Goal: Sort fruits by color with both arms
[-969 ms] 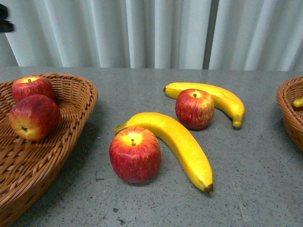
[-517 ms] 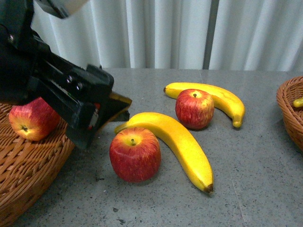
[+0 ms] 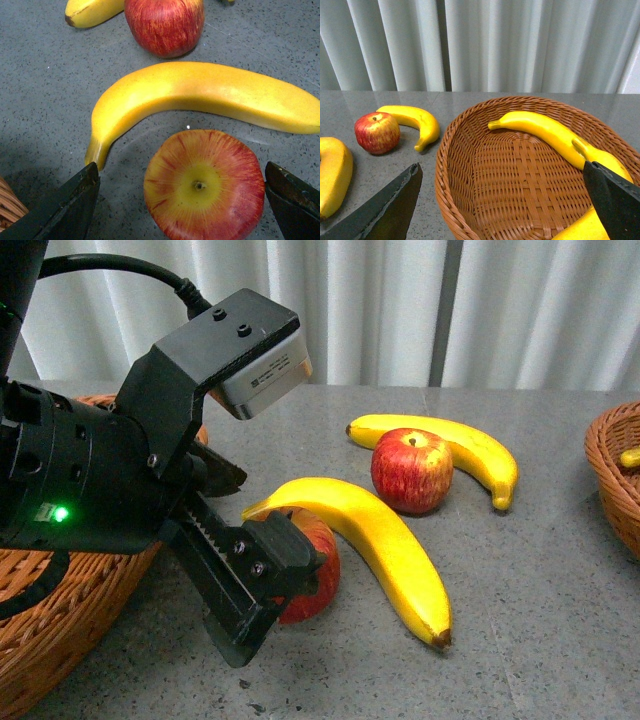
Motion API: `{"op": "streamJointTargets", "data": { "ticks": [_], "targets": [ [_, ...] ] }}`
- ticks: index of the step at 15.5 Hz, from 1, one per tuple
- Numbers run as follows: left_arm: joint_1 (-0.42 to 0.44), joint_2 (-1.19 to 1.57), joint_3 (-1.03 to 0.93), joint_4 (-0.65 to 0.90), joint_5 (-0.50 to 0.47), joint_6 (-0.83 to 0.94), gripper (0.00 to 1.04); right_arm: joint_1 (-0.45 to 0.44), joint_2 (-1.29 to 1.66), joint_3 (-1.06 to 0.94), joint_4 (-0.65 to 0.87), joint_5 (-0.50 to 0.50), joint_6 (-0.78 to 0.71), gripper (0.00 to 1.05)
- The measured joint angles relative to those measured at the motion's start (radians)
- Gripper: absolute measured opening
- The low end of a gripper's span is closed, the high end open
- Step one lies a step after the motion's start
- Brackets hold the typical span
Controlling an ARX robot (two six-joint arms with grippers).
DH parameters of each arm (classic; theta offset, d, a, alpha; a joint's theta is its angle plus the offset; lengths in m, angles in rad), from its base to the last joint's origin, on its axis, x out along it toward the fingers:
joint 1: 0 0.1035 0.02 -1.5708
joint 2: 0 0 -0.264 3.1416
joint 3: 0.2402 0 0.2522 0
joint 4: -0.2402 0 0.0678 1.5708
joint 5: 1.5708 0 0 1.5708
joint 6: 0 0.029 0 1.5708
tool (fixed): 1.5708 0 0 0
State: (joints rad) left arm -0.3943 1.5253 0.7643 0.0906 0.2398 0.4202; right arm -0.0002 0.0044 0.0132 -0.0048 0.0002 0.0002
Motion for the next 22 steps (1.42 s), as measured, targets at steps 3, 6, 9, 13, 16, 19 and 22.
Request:
{"op": "streamJointTargets", "data": {
  "ticks": [3,6,9,13,16,19,22],
  "targets": [
    [-0.015,0.058,0.021,0.024,0.025,0.002,0.98,0.0,0.0,0.0,0.0,0.0,0.0,0.98],
    [-0.042,0.122,0.042,0.042,0.035,0.006,0.98,0.0,0.0,0.0,0.0,0.0,0.0,0.98],
    [-0.053,0.097,0.044,0.02,0.018,0.006,0.65,0.0,0.0,0.0,0.0,0.0,0.0,0.98],
    [-0.049,-0.139,0.032,0.117,-0.13,-0.06,0.63,0.0,0.0,0.0,0.0,0.0,0.0,0.98],
    [0.027,-0.331,-0.032,0.162,-0.343,-0.187,0.63,0.0,0.0,0.0,0.0,0.0,0.0,0.98],
    [0.213,-0.513,-0.155,0.105,-0.481,-0.363,0.63,0.0,0.0,0.0,0.0,0.0,0.0,0.98],
    [0.371,-0.591,-0.262,0.048,-0.422,-0.525,0.63,0.0,0.0,0.0,0.0,0.0,0.0,0.98]
  ]
}}
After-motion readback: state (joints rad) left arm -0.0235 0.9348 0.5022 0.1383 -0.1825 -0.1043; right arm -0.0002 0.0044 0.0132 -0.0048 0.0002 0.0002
